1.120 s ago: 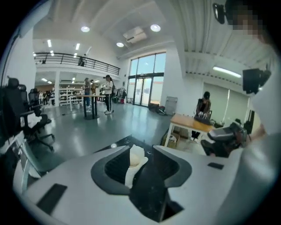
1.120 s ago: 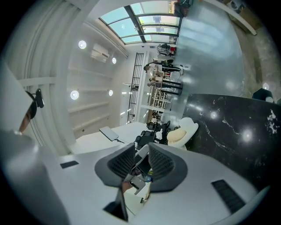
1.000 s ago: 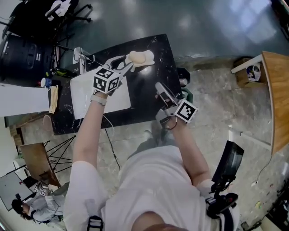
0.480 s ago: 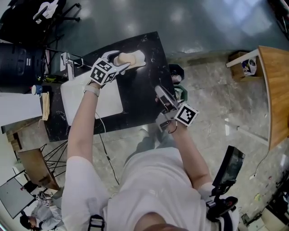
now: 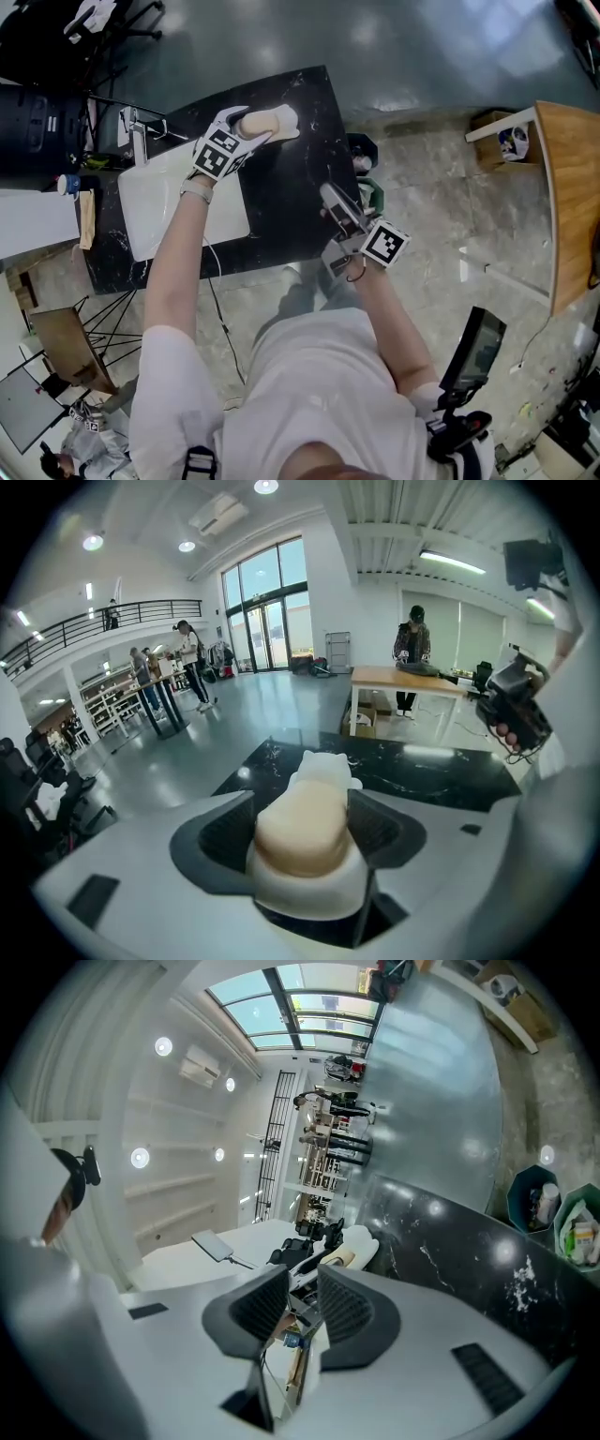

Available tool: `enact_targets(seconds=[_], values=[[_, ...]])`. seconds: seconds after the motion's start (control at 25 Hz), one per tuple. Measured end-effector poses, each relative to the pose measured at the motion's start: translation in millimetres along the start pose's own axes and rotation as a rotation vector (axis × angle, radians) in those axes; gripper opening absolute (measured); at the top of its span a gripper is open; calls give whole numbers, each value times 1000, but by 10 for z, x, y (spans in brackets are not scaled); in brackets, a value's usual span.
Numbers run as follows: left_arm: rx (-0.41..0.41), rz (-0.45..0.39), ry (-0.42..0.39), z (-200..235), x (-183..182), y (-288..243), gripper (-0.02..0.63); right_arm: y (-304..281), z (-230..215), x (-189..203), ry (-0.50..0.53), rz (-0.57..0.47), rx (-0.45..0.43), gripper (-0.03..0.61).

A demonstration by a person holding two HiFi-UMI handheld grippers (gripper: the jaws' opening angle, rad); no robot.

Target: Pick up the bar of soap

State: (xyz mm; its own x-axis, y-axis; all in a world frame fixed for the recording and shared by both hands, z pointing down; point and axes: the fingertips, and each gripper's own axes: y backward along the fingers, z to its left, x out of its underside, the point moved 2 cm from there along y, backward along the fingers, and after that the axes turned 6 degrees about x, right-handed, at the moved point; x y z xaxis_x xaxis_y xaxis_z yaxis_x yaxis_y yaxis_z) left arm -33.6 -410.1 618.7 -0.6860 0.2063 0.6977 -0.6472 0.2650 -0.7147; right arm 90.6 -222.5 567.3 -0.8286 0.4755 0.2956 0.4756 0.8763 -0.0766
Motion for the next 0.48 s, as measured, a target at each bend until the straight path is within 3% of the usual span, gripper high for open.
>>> enact_targets(seconds=[0.28, 0.48], values=[[-38, 39, -61, -74, 32, 68, 296, -9, -18, 54, -5, 7, 0, 110], [-37, 49, -55, -116, 47, 136, 291, -24, 15, 73, -8, 3, -3, 110]])
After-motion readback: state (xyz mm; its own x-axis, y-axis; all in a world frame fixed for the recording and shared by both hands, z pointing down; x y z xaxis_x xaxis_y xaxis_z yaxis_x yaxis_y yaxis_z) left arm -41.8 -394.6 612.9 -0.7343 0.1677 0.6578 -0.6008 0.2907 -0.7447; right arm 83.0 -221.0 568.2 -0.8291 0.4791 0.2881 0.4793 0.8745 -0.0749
